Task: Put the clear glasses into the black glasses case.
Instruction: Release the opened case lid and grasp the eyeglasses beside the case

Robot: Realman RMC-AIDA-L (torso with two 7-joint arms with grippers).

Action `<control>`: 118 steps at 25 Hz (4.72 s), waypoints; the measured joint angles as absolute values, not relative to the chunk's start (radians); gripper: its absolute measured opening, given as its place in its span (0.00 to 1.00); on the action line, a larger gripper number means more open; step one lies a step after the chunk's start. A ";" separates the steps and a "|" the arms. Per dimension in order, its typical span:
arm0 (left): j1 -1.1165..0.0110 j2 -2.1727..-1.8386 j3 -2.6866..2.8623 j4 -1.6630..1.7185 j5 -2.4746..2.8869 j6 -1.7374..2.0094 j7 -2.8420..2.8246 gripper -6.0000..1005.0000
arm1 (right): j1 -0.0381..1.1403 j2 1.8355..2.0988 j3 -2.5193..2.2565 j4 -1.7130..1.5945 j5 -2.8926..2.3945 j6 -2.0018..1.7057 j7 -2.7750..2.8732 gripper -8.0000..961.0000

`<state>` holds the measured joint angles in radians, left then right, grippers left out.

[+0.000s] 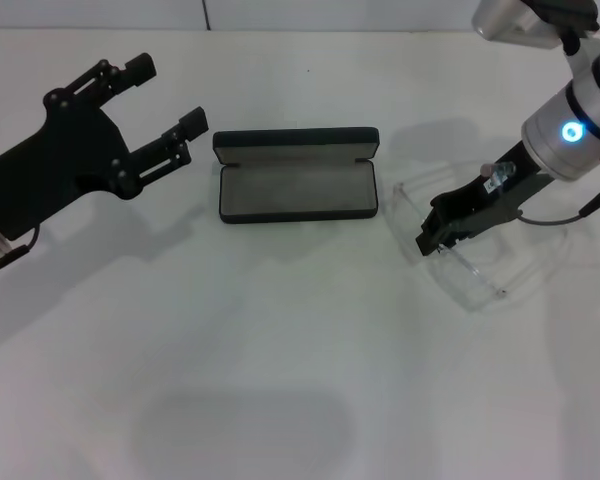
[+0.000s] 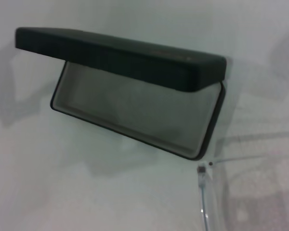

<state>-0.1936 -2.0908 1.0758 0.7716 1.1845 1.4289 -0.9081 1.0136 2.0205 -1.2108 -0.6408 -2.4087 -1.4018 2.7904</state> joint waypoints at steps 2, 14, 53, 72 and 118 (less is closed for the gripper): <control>-0.191 -2.091 1.076 0.772 1.172 1.429 -0.908 0.76 | 0.997 2.022 -1.217 -0.685 -2.410 -1.419 2.793 0.20; -0.184 -2.089 1.075 0.777 1.128 1.430 -0.909 0.76 | 0.838 2.016 -1.194 -1.039 -2.303 -1.534 2.794 0.15; -0.172 -2.090 1.075 0.770 1.060 1.431 -0.913 0.76 | 0.874 1.977 -0.922 -1.010 -2.118 -1.737 2.432 0.28; -0.178 -2.090 1.079 0.759 1.068 1.424 -0.919 0.75 | 1.102 2.026 -1.304 -0.799 -2.361 -1.567 2.688 0.67; -0.184 -2.091 1.081 0.747 1.062 1.424 -0.919 0.75 | 1.115 2.028 -1.631 -0.657 -2.242 -1.354 2.738 0.34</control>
<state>-0.1840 -2.0908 1.0814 0.7470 1.0617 1.4245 -0.9186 1.1146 2.0279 -1.6313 -0.6567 -2.2418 -1.3536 2.7383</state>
